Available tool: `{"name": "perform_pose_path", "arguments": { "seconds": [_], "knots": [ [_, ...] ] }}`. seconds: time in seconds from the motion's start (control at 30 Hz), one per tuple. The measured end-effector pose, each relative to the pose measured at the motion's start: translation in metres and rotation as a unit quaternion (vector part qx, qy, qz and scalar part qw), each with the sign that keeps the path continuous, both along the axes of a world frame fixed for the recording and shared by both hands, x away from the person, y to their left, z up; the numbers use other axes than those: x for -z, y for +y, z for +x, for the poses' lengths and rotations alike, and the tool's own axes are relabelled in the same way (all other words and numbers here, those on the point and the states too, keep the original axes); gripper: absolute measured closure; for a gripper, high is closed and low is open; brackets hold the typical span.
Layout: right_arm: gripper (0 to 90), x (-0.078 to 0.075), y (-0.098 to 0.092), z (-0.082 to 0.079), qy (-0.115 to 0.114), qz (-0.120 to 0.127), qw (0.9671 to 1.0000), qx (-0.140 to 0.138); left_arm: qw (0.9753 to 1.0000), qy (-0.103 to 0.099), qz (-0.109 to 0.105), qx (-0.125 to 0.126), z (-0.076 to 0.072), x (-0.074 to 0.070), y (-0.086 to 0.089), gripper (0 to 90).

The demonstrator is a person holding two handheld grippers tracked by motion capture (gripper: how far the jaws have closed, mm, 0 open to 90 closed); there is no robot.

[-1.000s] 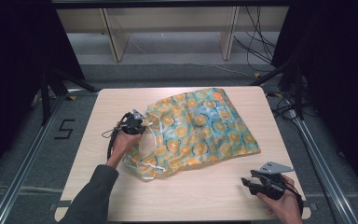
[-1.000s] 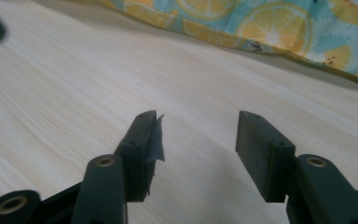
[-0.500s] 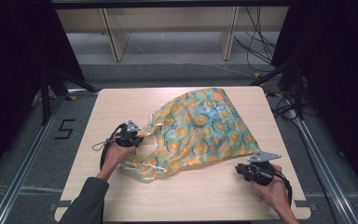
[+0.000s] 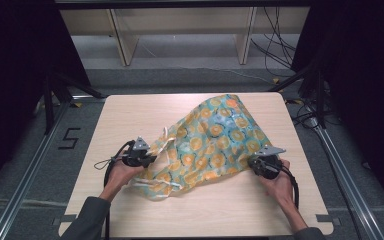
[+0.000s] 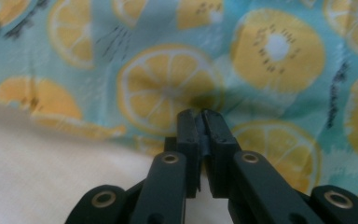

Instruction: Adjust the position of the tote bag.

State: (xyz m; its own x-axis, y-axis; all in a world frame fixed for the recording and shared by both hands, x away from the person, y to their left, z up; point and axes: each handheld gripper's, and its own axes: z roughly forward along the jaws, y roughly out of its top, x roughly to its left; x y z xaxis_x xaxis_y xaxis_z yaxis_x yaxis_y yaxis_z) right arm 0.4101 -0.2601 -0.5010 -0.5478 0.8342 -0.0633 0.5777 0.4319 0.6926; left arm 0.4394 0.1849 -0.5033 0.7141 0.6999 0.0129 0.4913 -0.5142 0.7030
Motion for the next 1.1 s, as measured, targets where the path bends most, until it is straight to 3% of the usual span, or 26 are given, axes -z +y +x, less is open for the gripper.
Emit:
{"name": "perform_pose_path", "arguments": {
  "seconds": [0.07, 0.13, 0.3, 0.47, 0.5, 0.57, 0.63, 0.7, 0.77, 0.83, 0.87, 0.97, 1.03, 1.1],
  "knots": [
    [87.0, -0.001, -0.001, 0.006, -0.006, -0.003, 1.0, 0.003, 0.9995, 0.013, -0.029, 0.005, -0.006, 0.001, -0.002, 88.6],
    [87.1, -0.001, 0.001, 0.012, 0.005, 0.001, 0.9999, 0.013, 0.9995, 0.013, -0.019, 0.019, -0.014, 0.0, -0.005, 88.5],
    [87.2, -0.001, -0.003, 0.021, 0.0, -0.017, 0.9998, 0.013, 0.9987, 0.012, -0.022, 0.045, -0.032, -0.003, -0.018, 88.6],
    [87.2, 0.0, -0.011, 0.032, 0.0, -0.017, 0.9997, 0.019, 0.9957, 0.016, -0.029, 0.087, -0.054, -0.005, -0.043, 88.5],
    [87.2, 0.0, -0.011, 0.032, 0.0, -0.017, 0.9997, 0.019, 0.9957, 0.016, -0.029, 0.087, -0.054, -0.005, -0.043, 88.5],
    [87.3, -0.002, -0.014, 0.041, 0.001, -0.014, 0.9993, 0.034, 0.994, 0.017, -0.04, 0.101, -0.064, -0.004, -0.059, 88.5],
    [87.2, -0.002, -0.018, 0.045, -0.011, -0.031, 0.9991, 0.026, 0.993, 0.023, -0.054, 0.103, -0.072, -0.003, -0.07, 88.5],
    [87.2, -0.004, -0.022, 0.047, -0.016, -0.027, 0.9991, 0.027, 0.9921, 0.02, -0.053, 0.112, -0.078, -0.002, -0.081, 88.5],
    [86.8, -0.012, -0.027, 0.043, -0.023, -0.012, 0.9991, 0.034, 0.9902, 0.02, -0.05, 0.129, -0.083, -0.002, -0.088, 88.4],
    [86.1, -0.021, -0.03, 0.036, -0.034, 0.002, 0.9988, 0.035, 0.9891, 0.025, -0.063, 0.131, -0.091, -0.001, -0.096, 88.4],
    [85.7, -0.026, -0.03, 0.03, -0.045, -0.001, 0.9987, 0.026, 0.9882, 0.028, -0.068, 0.135, -0.094, -0.001, -0.099, 88.3],
    [84.2, -0.034, -0.025, 0.014, -0.047, 0.006, 0.9989, 0.007, 0.9862, 0.035, -0.081, 0.14, -0.095, -0.003, -0.1, 86.1],
    [81.5, -0.038, -0.019, 0.004, -0.047, 0.007, 0.9988, -0.012, 0.9876, 0.036, -0.098, 0.117, -0.093, -0.007, -0.094, 78.3],
    [77.4, -0.041, -0.013, -0.007, -0.038, 0.009, 0.9989, -0.024, 0.988, 0.029, -0.118, 0.095, -0.088, -0.016, -0.083, 64.2]
  ]
}}
